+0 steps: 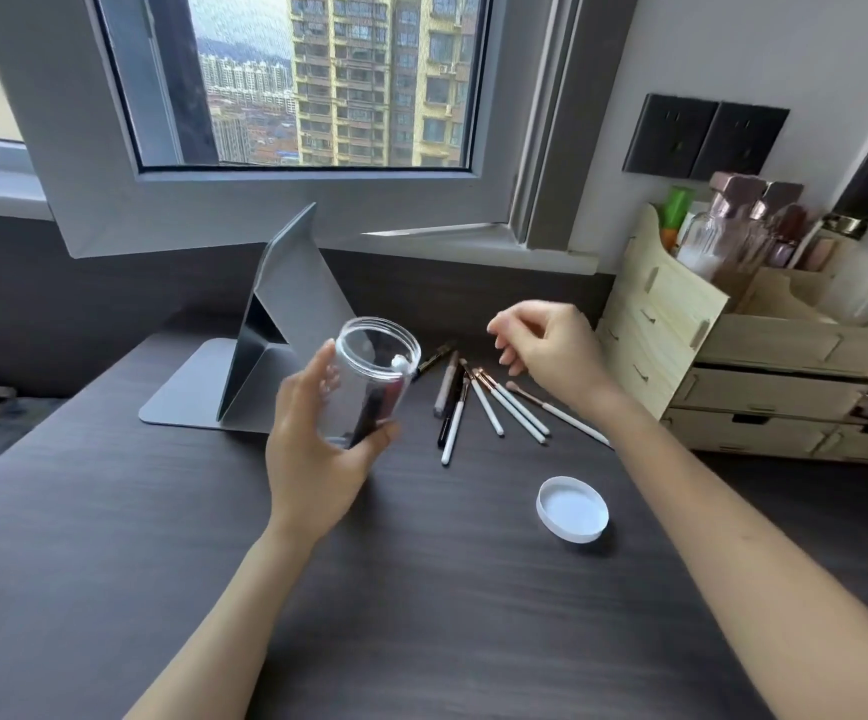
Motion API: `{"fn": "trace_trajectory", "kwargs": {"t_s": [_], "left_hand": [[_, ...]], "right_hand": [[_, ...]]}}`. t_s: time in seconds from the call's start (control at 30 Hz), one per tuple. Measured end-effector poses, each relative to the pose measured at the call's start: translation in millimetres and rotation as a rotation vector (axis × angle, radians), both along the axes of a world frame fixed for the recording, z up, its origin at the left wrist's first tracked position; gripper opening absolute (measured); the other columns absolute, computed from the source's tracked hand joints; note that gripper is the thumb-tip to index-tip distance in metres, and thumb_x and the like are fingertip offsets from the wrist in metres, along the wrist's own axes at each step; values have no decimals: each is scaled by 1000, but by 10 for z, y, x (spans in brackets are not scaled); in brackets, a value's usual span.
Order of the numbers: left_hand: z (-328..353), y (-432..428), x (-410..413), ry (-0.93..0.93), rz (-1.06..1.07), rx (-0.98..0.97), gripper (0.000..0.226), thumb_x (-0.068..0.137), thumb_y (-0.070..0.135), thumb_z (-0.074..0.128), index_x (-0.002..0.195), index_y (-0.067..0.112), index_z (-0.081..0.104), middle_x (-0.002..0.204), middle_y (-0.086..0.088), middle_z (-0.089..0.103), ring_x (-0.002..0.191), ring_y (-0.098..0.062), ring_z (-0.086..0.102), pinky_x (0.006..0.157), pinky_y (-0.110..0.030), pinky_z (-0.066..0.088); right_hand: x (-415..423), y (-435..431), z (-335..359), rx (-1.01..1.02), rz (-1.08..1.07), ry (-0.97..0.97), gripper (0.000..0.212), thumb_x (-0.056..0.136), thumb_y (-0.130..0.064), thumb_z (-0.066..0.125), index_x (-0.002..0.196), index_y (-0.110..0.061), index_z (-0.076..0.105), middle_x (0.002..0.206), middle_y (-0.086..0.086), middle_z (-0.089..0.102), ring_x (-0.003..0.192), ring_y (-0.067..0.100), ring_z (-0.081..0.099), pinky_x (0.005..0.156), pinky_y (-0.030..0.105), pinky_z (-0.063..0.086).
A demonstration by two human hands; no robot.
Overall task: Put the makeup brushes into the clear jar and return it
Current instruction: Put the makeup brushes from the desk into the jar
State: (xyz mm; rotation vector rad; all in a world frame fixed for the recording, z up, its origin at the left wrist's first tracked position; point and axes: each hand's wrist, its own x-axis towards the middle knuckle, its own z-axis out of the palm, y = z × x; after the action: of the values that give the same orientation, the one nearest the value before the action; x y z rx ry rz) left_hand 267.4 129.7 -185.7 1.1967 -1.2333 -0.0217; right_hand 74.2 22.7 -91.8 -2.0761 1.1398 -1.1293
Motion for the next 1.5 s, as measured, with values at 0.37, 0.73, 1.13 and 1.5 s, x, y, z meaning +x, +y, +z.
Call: {"fn": "trace_trajectory", "kwargs": {"t_s": [0.37, 0.73, 1.13, 1.5], "left_hand": [[6, -10, 37, 29, 15, 14, 86, 60, 28, 79, 135, 33, 36, 115, 9, 49, 106, 1, 50, 95, -42, 48], [-2, -7, 17, 7, 17, 20, 86, 59, 29, 79, 133, 37, 36, 116, 24, 44, 105, 8, 48, 93, -37, 49], [-26, 7, -46, -40, -6, 27, 84, 58, 24, 79, 132, 39, 40, 113, 30, 44, 106, -2, 51, 85, -42, 53], [-32, 38, -110, -250, -18, 24, 86, 58, 27, 81, 134, 29, 40, 117, 17, 46, 104, 0, 50, 86, -11, 41]], "right_hand": [[447, -246, -817, -193, -2, 775, 27, 90, -29, 53, 100, -8, 67, 107, 14, 66, 105, 32, 57, 90, 39, 44], [560, -130, -848, 176, -304, 556, 31, 81, -10, 52, 111, -2, 54, 115, 20, 63, 111, 37, 56, 84, 35, 46], [-116, 393, -241, 891, 303, -779, 26, 95, -2, 38, 96, -8, 64, 75, 4, 52, 52, 8, 59, 48, 19, 49], [47, 1012, 74, 94, 124, -584, 18, 83, 2, 62, 80, -15, 64, 79, 2, 72, 78, 11, 69, 75, 20, 54]]}}
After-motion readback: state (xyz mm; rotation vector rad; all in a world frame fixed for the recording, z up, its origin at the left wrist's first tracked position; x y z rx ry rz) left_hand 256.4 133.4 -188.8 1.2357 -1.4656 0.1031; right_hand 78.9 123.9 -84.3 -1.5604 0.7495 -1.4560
